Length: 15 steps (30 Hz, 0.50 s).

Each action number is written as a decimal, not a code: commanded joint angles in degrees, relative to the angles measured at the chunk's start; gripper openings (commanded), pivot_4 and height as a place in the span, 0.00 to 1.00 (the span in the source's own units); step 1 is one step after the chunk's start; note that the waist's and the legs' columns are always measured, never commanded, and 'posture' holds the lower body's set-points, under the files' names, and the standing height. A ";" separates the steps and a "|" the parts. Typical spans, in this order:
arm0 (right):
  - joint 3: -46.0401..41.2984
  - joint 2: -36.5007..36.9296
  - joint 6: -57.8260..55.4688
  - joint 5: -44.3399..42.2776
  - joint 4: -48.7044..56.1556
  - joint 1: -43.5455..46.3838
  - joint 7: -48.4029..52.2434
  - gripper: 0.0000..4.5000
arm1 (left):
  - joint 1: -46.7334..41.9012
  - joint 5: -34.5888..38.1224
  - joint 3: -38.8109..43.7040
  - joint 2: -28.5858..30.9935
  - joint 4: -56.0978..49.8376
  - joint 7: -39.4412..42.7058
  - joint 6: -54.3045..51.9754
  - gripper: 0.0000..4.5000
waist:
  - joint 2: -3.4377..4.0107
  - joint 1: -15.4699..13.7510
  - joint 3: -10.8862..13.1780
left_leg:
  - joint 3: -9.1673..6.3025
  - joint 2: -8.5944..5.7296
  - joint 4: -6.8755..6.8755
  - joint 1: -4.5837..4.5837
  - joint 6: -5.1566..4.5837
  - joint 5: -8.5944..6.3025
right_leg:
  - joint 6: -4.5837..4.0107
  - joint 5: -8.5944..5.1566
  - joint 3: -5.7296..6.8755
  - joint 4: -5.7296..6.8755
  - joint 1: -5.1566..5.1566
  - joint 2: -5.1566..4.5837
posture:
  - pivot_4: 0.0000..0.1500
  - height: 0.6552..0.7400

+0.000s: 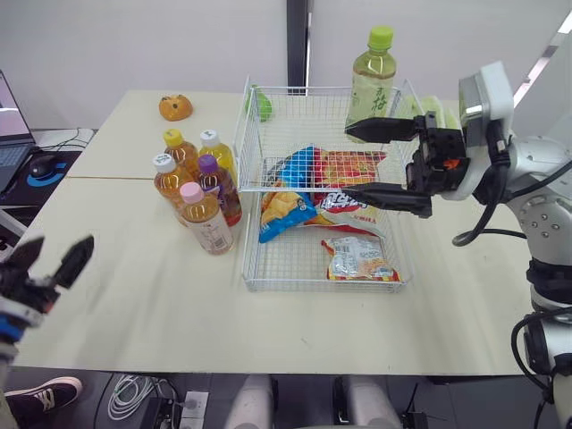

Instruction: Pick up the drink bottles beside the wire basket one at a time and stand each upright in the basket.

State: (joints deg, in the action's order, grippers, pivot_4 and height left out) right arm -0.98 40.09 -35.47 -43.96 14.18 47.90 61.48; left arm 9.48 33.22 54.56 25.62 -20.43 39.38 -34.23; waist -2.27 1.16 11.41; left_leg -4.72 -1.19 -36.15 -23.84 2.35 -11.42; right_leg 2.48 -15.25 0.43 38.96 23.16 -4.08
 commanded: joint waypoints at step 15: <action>-0.15 -2.00 0.77 2.31 -1.37 3.14 1.31 1.00 | -6.63 7.49 -9.37 5.65 -9.08 -14.60 -0.19 0.99 | -0.01 -0.42 -0.04 | 0.01 0.00 -0.01 0.03 0.00 0.00 | -0.05 0.03 0.03 0.02 -0.01 0.08 | 1.00 1.00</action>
State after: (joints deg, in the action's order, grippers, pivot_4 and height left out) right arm 0.04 37.98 -35.44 -41.58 11.96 49.71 62.59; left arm 4.68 40.45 46.82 29.54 -28.77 25.88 -34.73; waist -2.27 0.74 11.37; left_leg -4.72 -1.21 -36.16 -23.82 2.35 -11.41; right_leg 2.43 -15.22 0.48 38.97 23.14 -3.99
